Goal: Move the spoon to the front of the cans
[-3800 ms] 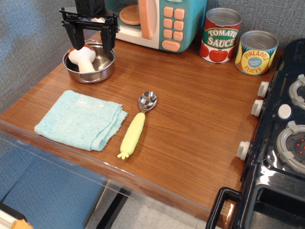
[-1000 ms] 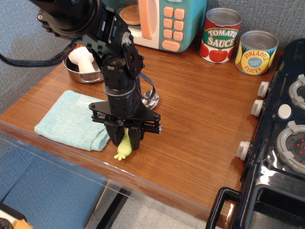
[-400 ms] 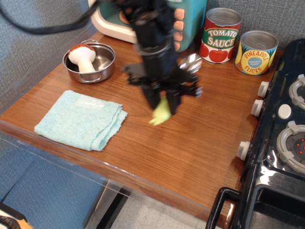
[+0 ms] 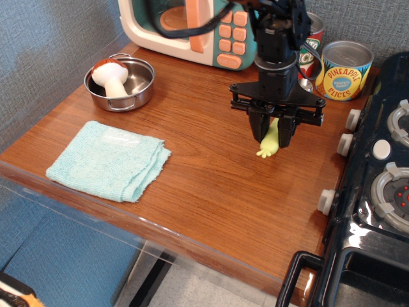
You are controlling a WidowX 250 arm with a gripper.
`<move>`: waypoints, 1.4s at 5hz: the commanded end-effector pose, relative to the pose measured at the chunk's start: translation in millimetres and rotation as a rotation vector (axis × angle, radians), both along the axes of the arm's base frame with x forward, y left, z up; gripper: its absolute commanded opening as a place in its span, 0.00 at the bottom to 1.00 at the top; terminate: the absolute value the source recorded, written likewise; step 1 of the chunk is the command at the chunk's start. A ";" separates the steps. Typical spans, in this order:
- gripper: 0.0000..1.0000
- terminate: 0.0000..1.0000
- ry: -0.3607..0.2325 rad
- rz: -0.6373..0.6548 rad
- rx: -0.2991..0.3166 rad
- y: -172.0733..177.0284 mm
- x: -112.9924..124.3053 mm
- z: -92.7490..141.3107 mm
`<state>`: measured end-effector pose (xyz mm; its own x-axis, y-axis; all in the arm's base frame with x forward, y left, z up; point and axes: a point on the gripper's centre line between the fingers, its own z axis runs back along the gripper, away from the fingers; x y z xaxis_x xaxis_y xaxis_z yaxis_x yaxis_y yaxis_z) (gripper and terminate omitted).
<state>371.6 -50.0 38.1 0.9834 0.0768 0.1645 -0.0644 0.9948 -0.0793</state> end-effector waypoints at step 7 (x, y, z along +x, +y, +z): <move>1.00 0.00 -0.096 0.017 -0.053 7.0 17.0 60.3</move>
<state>385.3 -45.0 74.5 0.9775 0.1016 0.1846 -0.0790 0.9889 -0.1262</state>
